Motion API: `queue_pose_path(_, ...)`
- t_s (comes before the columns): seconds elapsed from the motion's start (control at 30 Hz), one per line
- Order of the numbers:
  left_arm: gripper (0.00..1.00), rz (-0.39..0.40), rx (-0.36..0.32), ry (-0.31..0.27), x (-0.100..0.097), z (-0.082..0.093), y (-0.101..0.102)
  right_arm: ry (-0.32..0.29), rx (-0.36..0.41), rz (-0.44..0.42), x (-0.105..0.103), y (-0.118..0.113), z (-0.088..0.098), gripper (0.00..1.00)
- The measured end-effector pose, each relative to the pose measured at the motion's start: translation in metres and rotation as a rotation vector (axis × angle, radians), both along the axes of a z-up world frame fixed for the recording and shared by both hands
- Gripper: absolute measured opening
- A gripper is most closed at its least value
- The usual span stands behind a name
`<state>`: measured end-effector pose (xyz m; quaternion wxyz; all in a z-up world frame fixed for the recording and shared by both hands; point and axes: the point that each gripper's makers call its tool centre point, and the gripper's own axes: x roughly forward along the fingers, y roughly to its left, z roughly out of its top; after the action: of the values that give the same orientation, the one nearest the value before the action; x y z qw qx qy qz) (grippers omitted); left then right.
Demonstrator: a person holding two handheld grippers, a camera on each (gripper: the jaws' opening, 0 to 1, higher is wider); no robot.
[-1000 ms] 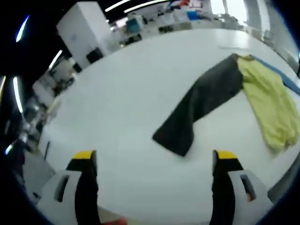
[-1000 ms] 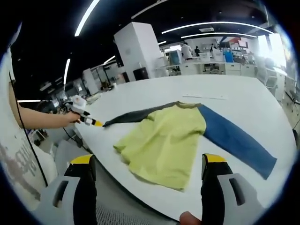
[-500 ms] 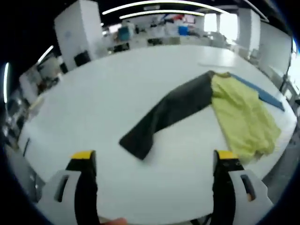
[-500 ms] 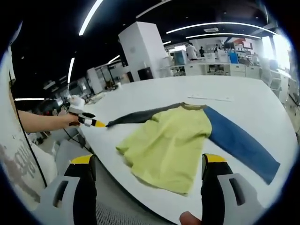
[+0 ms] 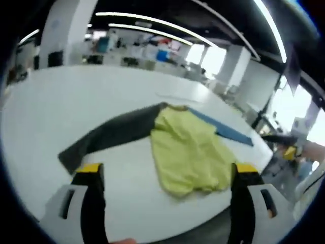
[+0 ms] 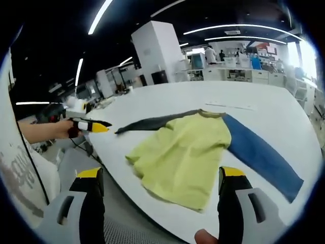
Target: Fold the garment on the visible template until the final outline fits inside the template.
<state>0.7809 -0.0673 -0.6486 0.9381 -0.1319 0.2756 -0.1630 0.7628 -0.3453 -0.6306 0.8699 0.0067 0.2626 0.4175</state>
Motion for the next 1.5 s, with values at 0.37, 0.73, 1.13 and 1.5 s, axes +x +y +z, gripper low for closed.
queue_pose_path(0.37,0.99,-0.089,-0.096,-0.038,-0.020,0.027,-0.040,0.009,-0.006,-0.003,-0.003,-0.002,-0.011,0.93)
queue_pose_path(0.73,0.99,-0.128,-0.096,-0.009,-0.030,0.017,-0.047,0.011,-0.006,-0.010,-0.004,-0.006,-0.013,0.93)
queue_pose_path(1.13,0.99,-0.158,-0.053,0.033,-0.035,0.000,-0.048,0.017,-0.010,-0.019,-0.003,-0.009,-0.015,0.92)
queue_pose_path(1.5,0.99,-0.206,-0.069,0.073,-0.039,-0.016,-0.062,0.032,-0.013,-0.016,-0.005,-0.008,-0.020,0.92)
